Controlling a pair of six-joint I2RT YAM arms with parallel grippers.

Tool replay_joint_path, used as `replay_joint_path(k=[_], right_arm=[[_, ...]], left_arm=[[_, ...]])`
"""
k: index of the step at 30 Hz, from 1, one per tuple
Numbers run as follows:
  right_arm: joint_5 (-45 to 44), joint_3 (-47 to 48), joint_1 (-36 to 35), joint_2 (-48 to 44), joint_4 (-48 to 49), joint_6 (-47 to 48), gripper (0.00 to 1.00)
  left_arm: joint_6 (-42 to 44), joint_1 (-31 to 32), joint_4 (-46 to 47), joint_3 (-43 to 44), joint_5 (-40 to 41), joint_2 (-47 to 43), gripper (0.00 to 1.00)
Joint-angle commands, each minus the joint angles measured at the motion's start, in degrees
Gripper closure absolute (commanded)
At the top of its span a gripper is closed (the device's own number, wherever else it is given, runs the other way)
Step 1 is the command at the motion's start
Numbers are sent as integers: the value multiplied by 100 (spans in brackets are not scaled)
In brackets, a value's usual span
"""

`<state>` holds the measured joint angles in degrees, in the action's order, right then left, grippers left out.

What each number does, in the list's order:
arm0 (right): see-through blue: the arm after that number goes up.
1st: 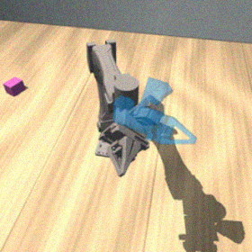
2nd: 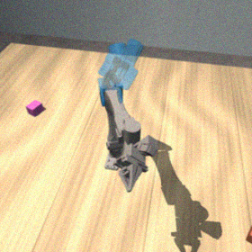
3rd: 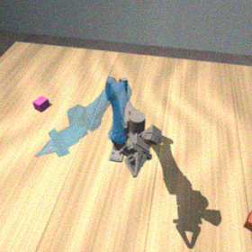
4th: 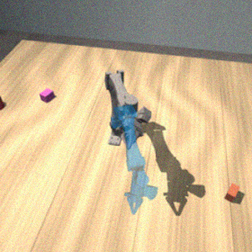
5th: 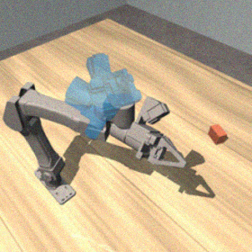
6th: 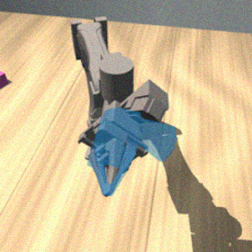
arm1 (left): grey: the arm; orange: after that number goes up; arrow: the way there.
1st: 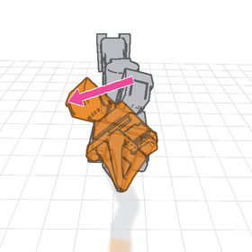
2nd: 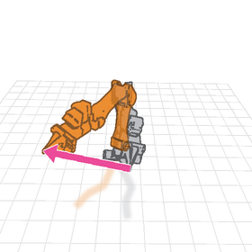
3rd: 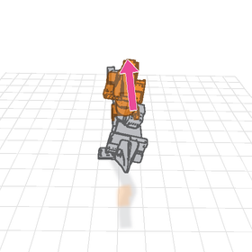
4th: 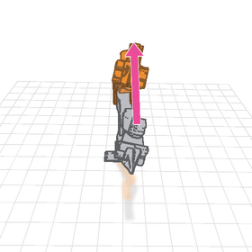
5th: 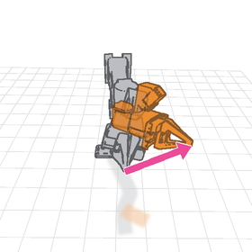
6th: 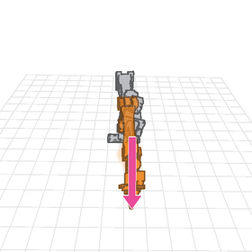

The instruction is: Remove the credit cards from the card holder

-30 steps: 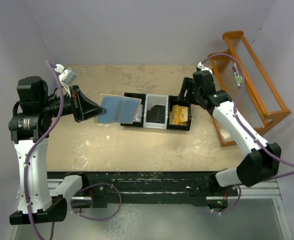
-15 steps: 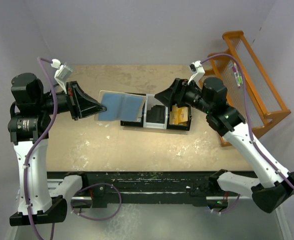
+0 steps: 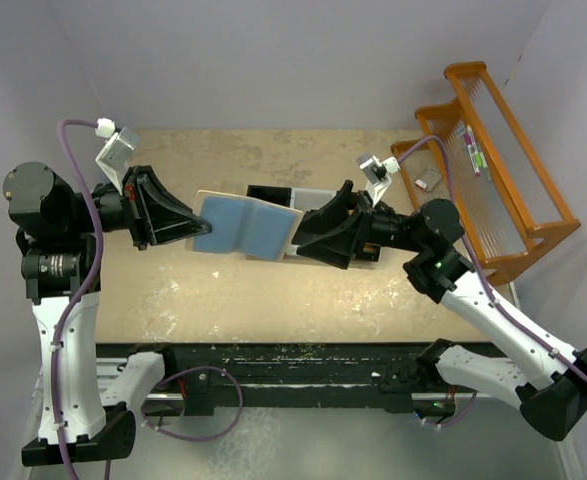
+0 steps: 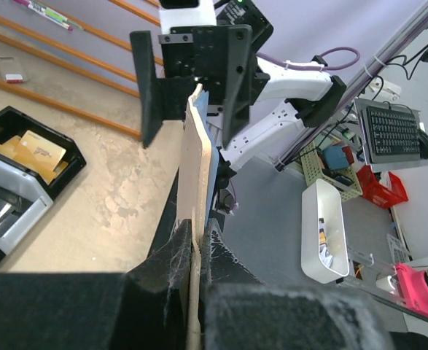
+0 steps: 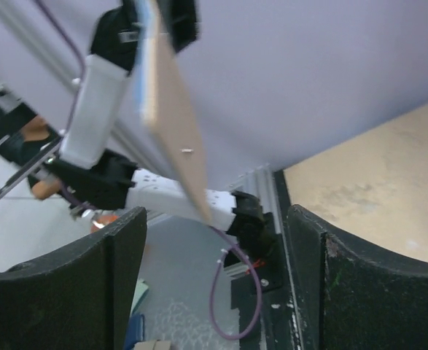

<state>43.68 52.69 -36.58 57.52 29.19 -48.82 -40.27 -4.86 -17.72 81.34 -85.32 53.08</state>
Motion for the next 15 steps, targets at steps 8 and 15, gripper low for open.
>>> replay_joint_path(k=[8, 15], right_arm=[[450, 598, -564, 212, 770, 70, 55], [286, 690, -580, 225, 674, 136, 70]], left_arm=[[-617, -23, 770, -110, -81, 2, 100], [-631, -23, 774, -100, -114, 3, 100]])
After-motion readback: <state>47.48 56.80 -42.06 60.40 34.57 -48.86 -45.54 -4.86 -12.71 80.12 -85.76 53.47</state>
